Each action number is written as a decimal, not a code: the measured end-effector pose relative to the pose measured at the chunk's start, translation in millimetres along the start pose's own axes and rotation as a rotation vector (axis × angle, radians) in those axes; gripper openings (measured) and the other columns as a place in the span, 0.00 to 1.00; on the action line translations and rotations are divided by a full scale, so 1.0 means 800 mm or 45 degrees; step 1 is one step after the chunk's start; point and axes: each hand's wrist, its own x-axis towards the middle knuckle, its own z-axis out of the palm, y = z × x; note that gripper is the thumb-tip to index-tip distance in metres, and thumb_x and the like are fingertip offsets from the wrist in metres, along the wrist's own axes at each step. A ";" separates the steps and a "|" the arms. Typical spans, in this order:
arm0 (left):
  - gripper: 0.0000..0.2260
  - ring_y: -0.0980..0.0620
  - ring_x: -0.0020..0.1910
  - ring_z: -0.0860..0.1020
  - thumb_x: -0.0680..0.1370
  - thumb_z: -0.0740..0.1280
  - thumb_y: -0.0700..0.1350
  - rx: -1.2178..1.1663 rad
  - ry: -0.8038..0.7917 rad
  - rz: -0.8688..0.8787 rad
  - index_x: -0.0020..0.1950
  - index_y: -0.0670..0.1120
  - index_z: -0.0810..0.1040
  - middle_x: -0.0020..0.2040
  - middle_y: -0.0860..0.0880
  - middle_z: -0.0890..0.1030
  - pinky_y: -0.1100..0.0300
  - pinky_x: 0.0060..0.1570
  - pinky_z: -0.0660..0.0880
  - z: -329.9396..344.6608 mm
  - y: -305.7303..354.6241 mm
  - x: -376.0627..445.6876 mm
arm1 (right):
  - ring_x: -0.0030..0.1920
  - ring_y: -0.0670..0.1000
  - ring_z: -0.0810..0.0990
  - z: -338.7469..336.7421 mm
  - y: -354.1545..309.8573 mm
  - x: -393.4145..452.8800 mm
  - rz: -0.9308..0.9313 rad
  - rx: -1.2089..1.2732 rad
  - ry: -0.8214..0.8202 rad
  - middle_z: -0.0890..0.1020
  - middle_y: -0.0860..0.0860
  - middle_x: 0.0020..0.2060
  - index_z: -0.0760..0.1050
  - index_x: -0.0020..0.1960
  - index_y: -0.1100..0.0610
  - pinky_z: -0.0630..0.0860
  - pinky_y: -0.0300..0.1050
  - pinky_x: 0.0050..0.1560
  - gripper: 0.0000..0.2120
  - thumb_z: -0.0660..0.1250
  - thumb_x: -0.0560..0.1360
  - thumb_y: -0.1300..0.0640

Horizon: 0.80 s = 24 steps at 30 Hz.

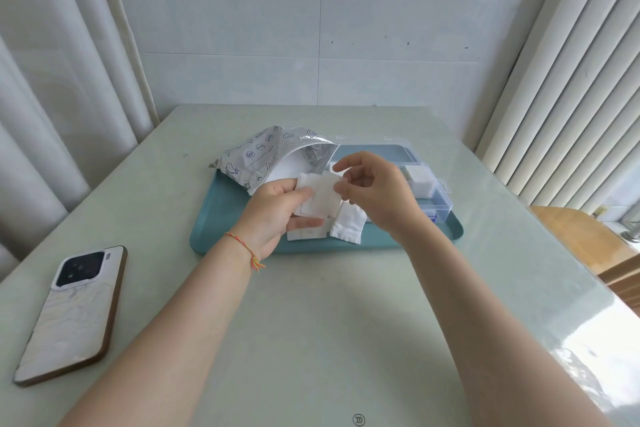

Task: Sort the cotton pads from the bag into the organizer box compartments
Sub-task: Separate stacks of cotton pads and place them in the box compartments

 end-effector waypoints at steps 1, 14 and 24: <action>0.08 0.44 0.43 0.84 0.81 0.63 0.36 -0.006 0.017 -0.002 0.52 0.39 0.82 0.49 0.42 0.85 0.58 0.36 0.81 0.000 0.000 0.000 | 0.33 0.49 0.78 -0.003 -0.002 0.000 0.007 0.021 0.009 0.80 0.51 0.34 0.79 0.48 0.54 0.75 0.46 0.39 0.10 0.71 0.73 0.68; 0.10 0.41 0.44 0.85 0.81 0.63 0.42 -0.120 -0.142 -0.036 0.56 0.39 0.81 0.49 0.40 0.85 0.60 0.36 0.80 0.009 0.002 -0.007 | 0.30 0.43 0.71 0.001 -0.003 -0.002 0.050 -0.230 0.054 0.77 0.46 0.33 0.76 0.51 0.54 0.67 0.32 0.28 0.11 0.76 0.72 0.56; 0.13 0.41 0.43 0.85 0.79 0.64 0.35 -0.336 -0.040 -0.118 0.64 0.39 0.73 0.46 0.42 0.84 0.61 0.30 0.79 0.003 -0.001 -0.001 | 0.32 0.43 0.72 -0.008 -0.006 -0.001 -0.045 -0.571 -0.040 0.79 0.47 0.36 0.80 0.44 0.50 0.67 0.35 0.33 0.03 0.69 0.76 0.53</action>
